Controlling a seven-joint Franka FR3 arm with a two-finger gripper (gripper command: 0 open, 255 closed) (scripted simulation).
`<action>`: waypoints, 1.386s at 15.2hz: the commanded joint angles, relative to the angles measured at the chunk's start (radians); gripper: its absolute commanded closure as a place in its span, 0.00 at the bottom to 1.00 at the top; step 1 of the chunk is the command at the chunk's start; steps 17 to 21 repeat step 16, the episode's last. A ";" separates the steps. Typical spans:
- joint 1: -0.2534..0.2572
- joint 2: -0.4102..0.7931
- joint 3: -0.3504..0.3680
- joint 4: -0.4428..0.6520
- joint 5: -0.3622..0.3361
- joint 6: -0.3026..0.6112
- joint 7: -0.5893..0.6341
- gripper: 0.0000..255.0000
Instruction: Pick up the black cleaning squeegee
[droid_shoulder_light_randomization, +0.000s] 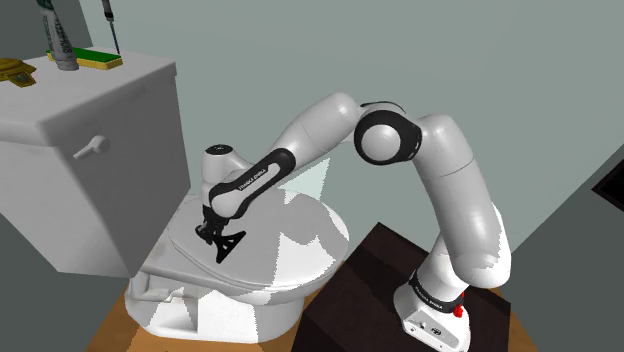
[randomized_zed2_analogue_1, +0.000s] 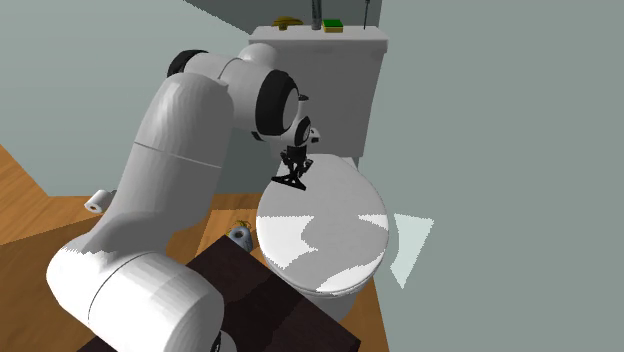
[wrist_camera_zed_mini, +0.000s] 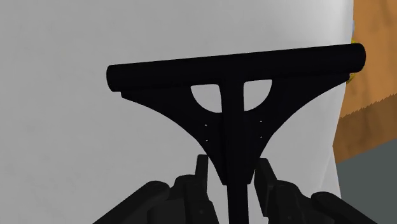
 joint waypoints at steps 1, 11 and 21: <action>0.000 -0.016 0.005 -0.009 0.003 -0.011 0.000 1.00; -0.013 -0.116 0.021 -0.027 0.018 -0.093 -0.002 1.00; -0.017 -0.145 0.025 -0.028 0.023 -0.121 -0.003 1.00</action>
